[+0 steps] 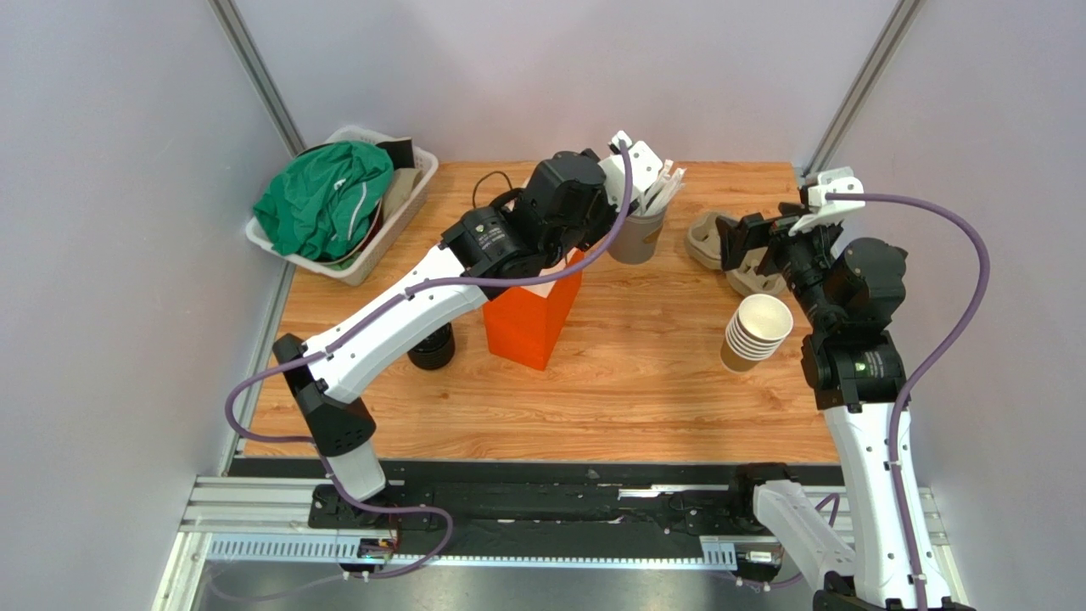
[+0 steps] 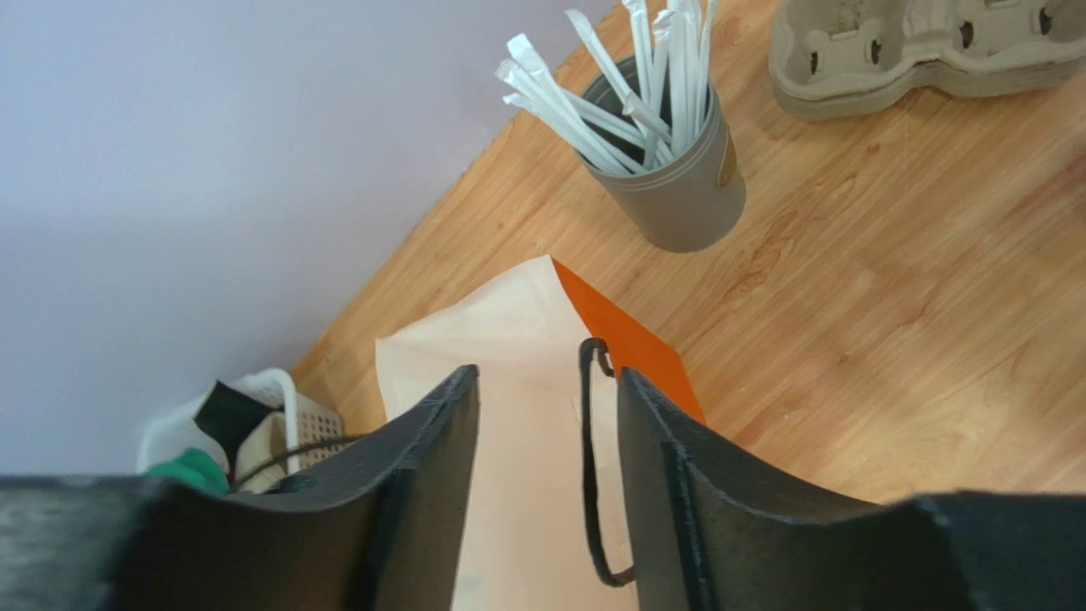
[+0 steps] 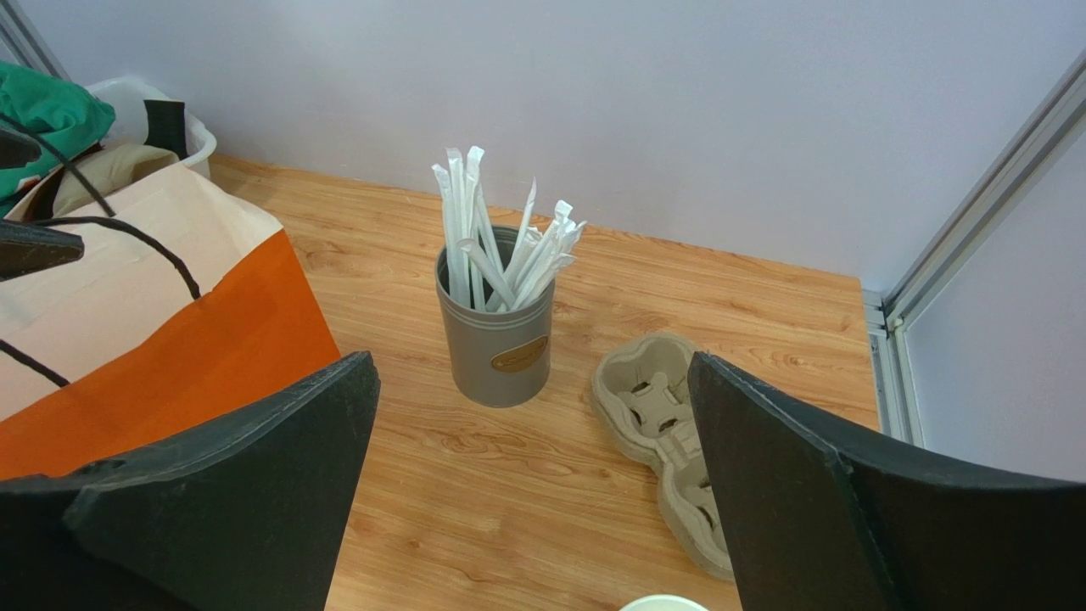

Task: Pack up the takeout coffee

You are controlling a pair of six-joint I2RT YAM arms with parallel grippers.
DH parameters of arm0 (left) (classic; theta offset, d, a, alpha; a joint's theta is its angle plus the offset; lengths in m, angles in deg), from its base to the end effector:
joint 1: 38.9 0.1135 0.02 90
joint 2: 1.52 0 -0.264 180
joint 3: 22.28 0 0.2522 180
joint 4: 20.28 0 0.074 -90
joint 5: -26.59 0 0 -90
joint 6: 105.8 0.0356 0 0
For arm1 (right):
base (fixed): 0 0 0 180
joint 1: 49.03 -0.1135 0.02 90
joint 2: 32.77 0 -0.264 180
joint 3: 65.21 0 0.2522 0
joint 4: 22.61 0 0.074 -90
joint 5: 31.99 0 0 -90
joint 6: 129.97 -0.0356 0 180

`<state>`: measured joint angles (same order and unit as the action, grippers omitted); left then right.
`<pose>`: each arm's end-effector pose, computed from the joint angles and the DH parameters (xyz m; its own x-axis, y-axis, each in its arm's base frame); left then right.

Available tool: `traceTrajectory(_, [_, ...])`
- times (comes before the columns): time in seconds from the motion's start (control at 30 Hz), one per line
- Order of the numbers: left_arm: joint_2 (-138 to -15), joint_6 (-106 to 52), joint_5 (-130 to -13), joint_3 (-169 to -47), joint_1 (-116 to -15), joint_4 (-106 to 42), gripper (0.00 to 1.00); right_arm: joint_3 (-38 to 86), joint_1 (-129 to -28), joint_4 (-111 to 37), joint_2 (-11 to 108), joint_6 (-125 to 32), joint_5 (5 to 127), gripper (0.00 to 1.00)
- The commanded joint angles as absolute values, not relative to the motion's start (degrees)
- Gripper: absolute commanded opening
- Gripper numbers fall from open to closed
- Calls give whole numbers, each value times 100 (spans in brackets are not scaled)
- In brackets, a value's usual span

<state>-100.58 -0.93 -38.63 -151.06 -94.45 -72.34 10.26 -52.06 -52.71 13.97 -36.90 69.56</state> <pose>0.2267 -0.3040 0.4588 -0.0720 0.5168 -0.8531 0.5668 0.7249 0.3913 0.1685 0.0161 0.4244 -0.0104 -0.0531 -0.9985 -0.2526 0.9663 -0.0488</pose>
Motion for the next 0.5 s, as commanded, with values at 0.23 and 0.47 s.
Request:
traceTrajectory(0.23, [-9654, 98, -3933, -15451, -9498, -7236, 84, 1043, -5185, -4965, 1539, -3760, 6488, 99])
traceTrajectory(0.47, [-9082, 458, -3802, -15399, -9489, -7140, 93, 1086, -5185, -4885, 1925, -3962, 5846, 99])
